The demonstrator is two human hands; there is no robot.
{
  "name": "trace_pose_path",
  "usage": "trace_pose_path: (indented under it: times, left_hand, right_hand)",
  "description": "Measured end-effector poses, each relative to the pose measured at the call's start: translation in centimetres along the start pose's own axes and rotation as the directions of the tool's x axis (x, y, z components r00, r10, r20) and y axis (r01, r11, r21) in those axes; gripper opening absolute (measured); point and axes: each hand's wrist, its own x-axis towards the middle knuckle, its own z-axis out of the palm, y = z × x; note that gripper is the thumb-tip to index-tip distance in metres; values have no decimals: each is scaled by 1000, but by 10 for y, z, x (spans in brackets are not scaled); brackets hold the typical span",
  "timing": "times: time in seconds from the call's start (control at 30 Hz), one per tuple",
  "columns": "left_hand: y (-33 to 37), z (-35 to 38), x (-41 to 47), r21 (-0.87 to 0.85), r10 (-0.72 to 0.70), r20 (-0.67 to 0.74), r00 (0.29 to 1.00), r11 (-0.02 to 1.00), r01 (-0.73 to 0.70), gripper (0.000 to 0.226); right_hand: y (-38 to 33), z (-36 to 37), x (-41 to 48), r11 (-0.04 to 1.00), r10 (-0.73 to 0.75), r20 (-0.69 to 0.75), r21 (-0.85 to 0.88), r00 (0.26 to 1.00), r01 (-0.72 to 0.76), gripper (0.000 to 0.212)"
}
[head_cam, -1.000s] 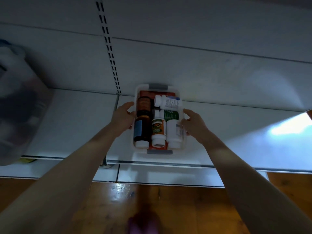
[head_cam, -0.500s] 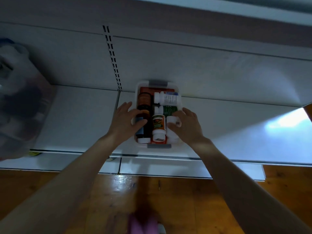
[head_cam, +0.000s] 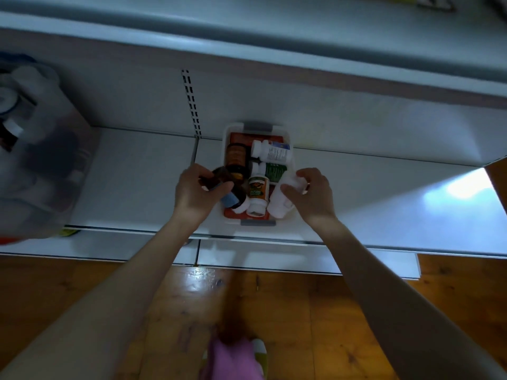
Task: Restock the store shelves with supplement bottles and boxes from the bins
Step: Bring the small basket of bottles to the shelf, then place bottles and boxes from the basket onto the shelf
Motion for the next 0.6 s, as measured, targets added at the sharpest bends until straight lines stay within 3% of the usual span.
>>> trace_pose_path:
  times: [0.1, 0.17, 0.33, 0.5, 0.6]
  left_hand:
    - [11, -15, -17, -220, -176, -46, 983, 962, 162, 40]
    - [23, -28, -35, -388, -289, 15, 957, 880, 272, 47]
    - [53, -70, -92, -571, -427, 173, 888, 691, 443, 38]
    - [101, -118, -160, -678, -515, 288, 807, 485, 552, 13]
    - [133, -146, -189, -745, -514, 354, 782, 351, 568, 22]
  right_hand:
    - [-11, -16, -12, 992, 97, 14, 74, 995, -98, 59]
    - [-18, -27, -26, 988, 127, 29, 90, 991, -129, 60]
    - [-31, -62, -79, 926, 280, 82, 239, 957, -292, 45]
    - [-54, -102, -154, 746, 433, 265, 432, 862, -507, 30]
    - [-74, -123, -200, 564, 441, 375, 591, 815, -577, 28]
